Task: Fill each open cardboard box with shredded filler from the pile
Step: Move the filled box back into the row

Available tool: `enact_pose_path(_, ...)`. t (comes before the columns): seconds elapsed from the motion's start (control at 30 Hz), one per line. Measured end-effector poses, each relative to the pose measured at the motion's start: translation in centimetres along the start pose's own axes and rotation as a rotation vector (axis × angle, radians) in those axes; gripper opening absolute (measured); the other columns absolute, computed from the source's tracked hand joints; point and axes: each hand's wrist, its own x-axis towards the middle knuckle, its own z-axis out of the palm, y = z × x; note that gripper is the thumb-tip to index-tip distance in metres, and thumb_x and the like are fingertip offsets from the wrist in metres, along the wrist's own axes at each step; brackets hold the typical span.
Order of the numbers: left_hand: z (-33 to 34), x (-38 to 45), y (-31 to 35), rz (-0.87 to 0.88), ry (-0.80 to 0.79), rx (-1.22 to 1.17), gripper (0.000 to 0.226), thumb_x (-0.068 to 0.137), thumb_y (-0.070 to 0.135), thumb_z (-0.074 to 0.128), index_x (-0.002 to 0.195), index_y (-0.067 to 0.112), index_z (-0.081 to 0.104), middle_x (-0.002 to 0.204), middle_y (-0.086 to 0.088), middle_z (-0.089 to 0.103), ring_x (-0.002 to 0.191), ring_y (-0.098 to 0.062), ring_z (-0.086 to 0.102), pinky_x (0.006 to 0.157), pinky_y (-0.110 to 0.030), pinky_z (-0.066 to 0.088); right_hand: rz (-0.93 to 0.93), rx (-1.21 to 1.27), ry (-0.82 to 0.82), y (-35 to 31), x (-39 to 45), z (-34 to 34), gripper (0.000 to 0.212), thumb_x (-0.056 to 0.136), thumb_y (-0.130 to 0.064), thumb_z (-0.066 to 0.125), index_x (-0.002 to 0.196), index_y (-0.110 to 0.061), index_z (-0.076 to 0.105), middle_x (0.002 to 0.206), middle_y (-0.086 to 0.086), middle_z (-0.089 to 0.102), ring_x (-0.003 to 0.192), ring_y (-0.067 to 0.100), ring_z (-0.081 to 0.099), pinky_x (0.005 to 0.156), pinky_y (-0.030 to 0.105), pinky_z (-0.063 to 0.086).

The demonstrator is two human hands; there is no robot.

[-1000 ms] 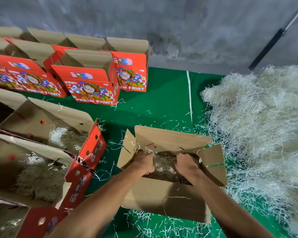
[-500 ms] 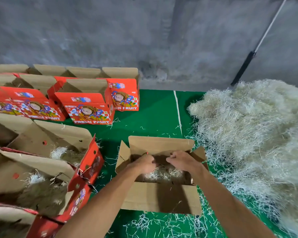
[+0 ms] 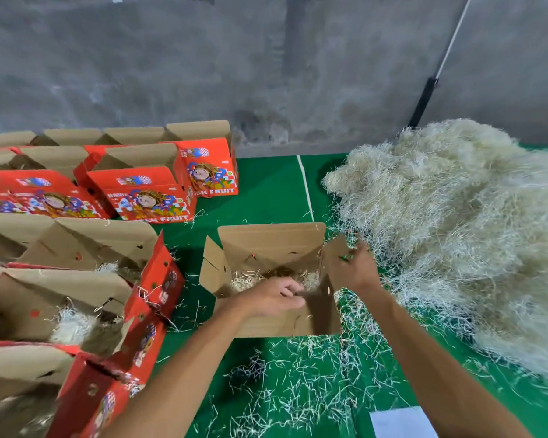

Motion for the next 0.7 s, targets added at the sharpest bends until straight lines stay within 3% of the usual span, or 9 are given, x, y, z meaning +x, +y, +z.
enact_pose_path(0.1, 0.2, -1.5, -0.2, 0.016, 0.017, 0.114, 0.055, 0.089, 0.055, 0.061, 0.138, 0.034, 0.048, 0.152, 0.002, 0.042, 0.132, -0.018, 0.046, 0.110, -0.044, 0.038, -0.093, 0.040, 0.016, 0.3, -0.9, 1.7, 0.028, 0.097, -0.024, 0.059, 0.124, -0.020, 0.051, 0.084, -0.009, 0.068, 0.059, 0.005, 0.067, 0.044, 0.011, 0.048)
enact_pose_path(0.2, 0.2, -3.2, -0.6, -0.037, -0.009, 0.184, 0.080, 0.075, 0.064, 0.070, 0.144, 0.043, 0.036, 0.158, 0.005, 0.029, 0.137, -0.020, 0.039, 0.109, -0.046, 0.037, -0.102, -0.012, 0.099, -0.7, -1.4, 3.1, 0.017, 0.100, -0.031, 0.055, 0.111, -0.018, 0.055, 0.080, -0.009, 0.065, 0.057, 0.000, 0.060, 0.037, 0.007, 0.039)
enact_pose_path(0.27, 0.3, -4.1, -1.0, -0.084, -0.017, 0.298, 0.098, 0.066, 0.061, 0.077, 0.148, 0.044, 0.026, 0.162, 0.007, 0.018, 0.144, -0.022, 0.028, 0.115, -0.051, 0.027, -0.066, -0.034, 0.127, -1.2, -1.6, 4.0, 0.020, 0.102, -0.033, 0.050, 0.110, -0.015, 0.053, 0.079, -0.005, 0.063, 0.057, 0.003, 0.062, 0.036, 0.008, 0.039)
enact_pose_path(0.37, 0.8, -5.3, -2.0, -0.109, 0.038, 0.515, 0.104, 0.071, 0.037, 0.081, 0.153, 0.034, 0.018, 0.163, 0.003, 0.009, 0.150, -0.026, 0.008, 0.120, -0.053, 0.007, -0.018, -0.097, 0.106, -1.3, -1.8, 5.3, 0.022, 0.104, -0.036, 0.042, 0.109, -0.015, 0.048, 0.081, 0.003, 0.065, 0.061, 0.012, 0.068, 0.045, 0.025, 0.056)
enact_pose_path(0.47, 0.8, -6.3, -3.3, -0.069, 0.151, 0.605, 0.084, 0.081, 0.016, 0.069, 0.152, 0.027, 0.025, 0.159, 0.000, 0.021, 0.146, -0.024, 0.022, 0.120, -0.046, 0.013, -0.034, -0.184, 0.102, -1.4, -1.8, 5.8, 0.018, 0.105, -0.034, 0.041, 0.102, -0.017, 0.045, 0.076, 0.002, 0.064, 0.056, 0.010, 0.067, 0.041, 0.023, 0.052)
enact_pose_path(0.57, 0.7, -7.1, -3.5, -0.004, 0.193, 0.561, 0.075, 0.088, 0.009, 0.056, 0.151, 0.035, 0.025, 0.161, 0.006, 0.022, 0.146, -0.018, 0.024, 0.121, -0.046, 0.014, -0.055, -0.190, 0.057, -2.0, -1.8, 5.8, 0.011, 0.101, -0.029, 0.052, 0.104, -0.018, 0.050, 0.077, 0.000, 0.065, 0.056, 0.009, 0.065, 0.038, 0.018, 0.048)
enact_pose_path(0.7, -0.4, -7.2, -2.2, 0.029, 0.312, 0.460, 0.071, 0.087, -0.001, 0.054, 0.141, 0.044, 0.044, 0.149, 0.010, 0.046, 0.125, -0.015, 0.052, 0.106, -0.044, 0.039, -0.007, -0.185, 0.042, -1.5, -1.8, 5.7, 0.011, 0.100, -0.024, 0.056, 0.103, -0.013, 0.053, 0.080, 0.005, 0.067, 0.053, 0.011, 0.062, 0.038, 0.019, 0.045)
